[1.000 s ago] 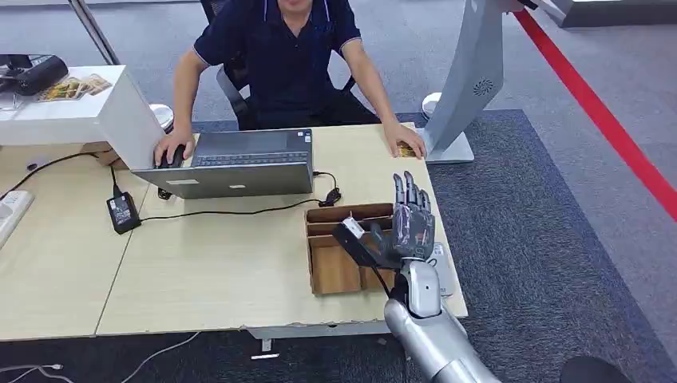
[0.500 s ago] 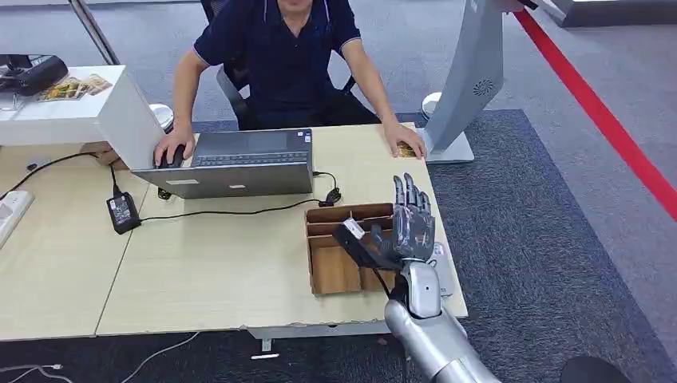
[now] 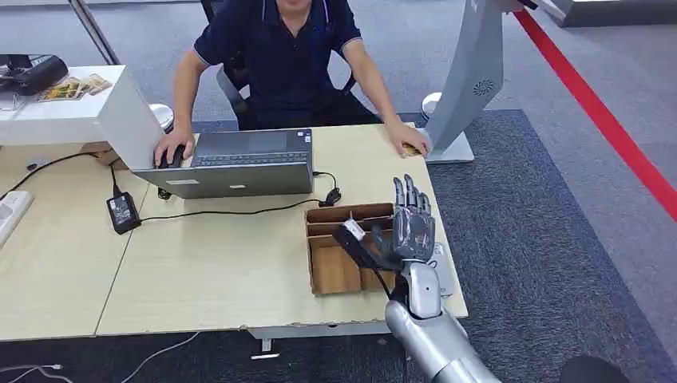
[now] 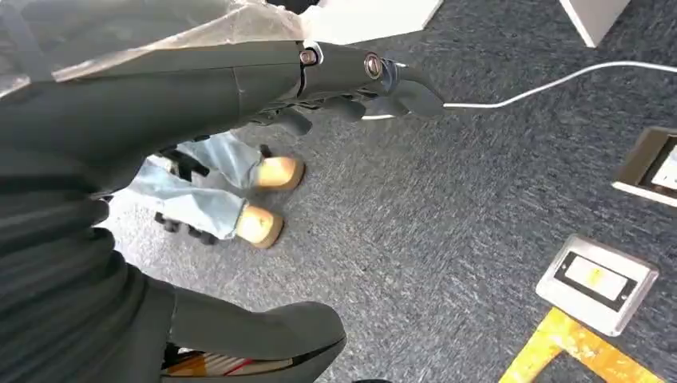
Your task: Pass the card to the sensor for recognition and then transmit it.
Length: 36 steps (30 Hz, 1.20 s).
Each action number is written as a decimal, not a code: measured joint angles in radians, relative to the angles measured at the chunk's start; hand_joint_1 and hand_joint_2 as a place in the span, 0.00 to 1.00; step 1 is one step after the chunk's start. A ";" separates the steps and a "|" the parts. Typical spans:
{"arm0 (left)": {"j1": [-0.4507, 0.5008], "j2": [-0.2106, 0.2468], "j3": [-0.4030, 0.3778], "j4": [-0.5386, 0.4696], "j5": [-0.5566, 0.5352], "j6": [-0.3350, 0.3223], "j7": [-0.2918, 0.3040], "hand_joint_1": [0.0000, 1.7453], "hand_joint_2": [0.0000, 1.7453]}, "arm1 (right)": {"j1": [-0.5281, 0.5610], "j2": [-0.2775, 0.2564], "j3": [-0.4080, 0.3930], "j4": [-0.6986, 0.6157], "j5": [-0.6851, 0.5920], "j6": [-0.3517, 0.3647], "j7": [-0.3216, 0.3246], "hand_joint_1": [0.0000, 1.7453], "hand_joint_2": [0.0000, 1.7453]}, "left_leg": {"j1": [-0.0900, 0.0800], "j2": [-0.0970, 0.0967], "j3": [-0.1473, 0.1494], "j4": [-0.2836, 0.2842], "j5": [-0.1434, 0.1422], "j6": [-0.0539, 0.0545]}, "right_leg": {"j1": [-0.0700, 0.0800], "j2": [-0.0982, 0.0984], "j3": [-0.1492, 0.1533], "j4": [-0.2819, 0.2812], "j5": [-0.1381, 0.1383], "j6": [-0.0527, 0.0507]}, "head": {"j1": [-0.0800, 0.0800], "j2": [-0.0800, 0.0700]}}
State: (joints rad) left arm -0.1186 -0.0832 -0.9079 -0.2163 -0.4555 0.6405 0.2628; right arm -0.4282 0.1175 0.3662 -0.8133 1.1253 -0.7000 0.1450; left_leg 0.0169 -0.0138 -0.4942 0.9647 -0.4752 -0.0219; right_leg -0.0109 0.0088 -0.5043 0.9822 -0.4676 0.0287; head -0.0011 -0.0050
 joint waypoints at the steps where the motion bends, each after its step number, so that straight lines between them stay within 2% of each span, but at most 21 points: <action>1: 0.000 0.000 0.000 0.000 0.000 0.000 0.000 0.00 1.00 | 0.000 0.000 0.000 0.000 0.000 0.000 0.000 0.16 1.00 | 0.000 0.000 0.000 0.000 0.000 0.000 | 0.000 0.000 0.000 0.000 0.000 0.000 | 0.000 0.000; 14: 0.000 0.000 -0.001 0.000 0.000 0.000 0.000 0.00 1.00 | -0.004 -0.002 0.000 0.010 -0.005 0.000 0.000 0.17 1.00 | 0.000 0.000 0.000 0.000 0.000 0.000 | 0.000 0.000 0.000 0.000 0.000 0.000 | 0.000 0.000; 17: 0.000 0.000 -0.001 0.000 0.000 0.000 0.000 0.00 1.00 | -0.004 -0.002 0.000 0.010 -0.005 0.000 0.000 0.21 1.00 | 0.000 0.000 0.000 0.000 0.000 0.000 | 0.000 0.000 0.000 0.000 0.000 0.000 | 0.000 0.000; 22: 0.000 0.000 -0.001 0.000 0.000 0.000 0.000 0.00 1.00 | -0.004 -0.002 0.000 0.010 -0.005 0.000 0.000 0.22 1.00 | 0.000 0.000 0.000 0.000 0.000 0.000 | 0.000 0.000 0.000 0.000 0.000 0.000 | 0.000 0.000; 27: -0.001 0.000 -0.001 0.000 0.000 0.000 0.000 0.00 1.00 | -0.004 -0.002 0.000 0.015 -0.005 0.000 0.000 0.33 1.00 | 0.000 0.000 0.000 0.000 0.000 0.000 | 0.000 0.000 0.000 0.000 0.000 0.000 | 0.000 0.000; 32: -0.001 0.000 -0.001 0.000 0.000 0.000 0.000 0.00 1.00 | -0.004 -0.002 0.000 0.018 -0.005 0.000 0.000 0.35 1.00 | 0.000 0.000 0.000 0.000 0.000 0.000 | 0.000 0.000 0.000 0.000 0.000 0.000 | 0.000 0.000; 35: -0.001 0.000 -0.001 0.000 0.000 0.000 0.000 0.00 1.00 | -0.004 -0.002 0.000 0.018 -0.005 0.000 0.000 0.44 1.00 | 0.000 0.000 0.000 0.000 0.000 0.000 | 0.000 0.000 0.000 0.000 0.000 0.000 | 0.000 0.000; 36: -0.001 0.000 -0.001 0.000 0.000 0.000 0.000 0.00 1.00 | -0.004 -0.002 0.000 0.018 -0.005 0.000 0.000 0.41 1.00 | 0.000 0.000 0.000 0.000 0.000 0.000 | 0.000 0.000 0.000 0.000 0.000 0.000 | 0.000 0.000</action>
State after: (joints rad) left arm -0.1193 -0.0832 -0.9087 -0.2163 -0.4555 0.6401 0.2625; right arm -0.4323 0.1160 0.3662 -0.7954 1.1208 -0.7000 0.1450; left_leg 0.0169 -0.0138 -0.4942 0.9646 -0.4752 -0.0220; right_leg -0.0109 0.0088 -0.5043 0.9822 -0.4676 0.0287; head -0.0011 -0.0050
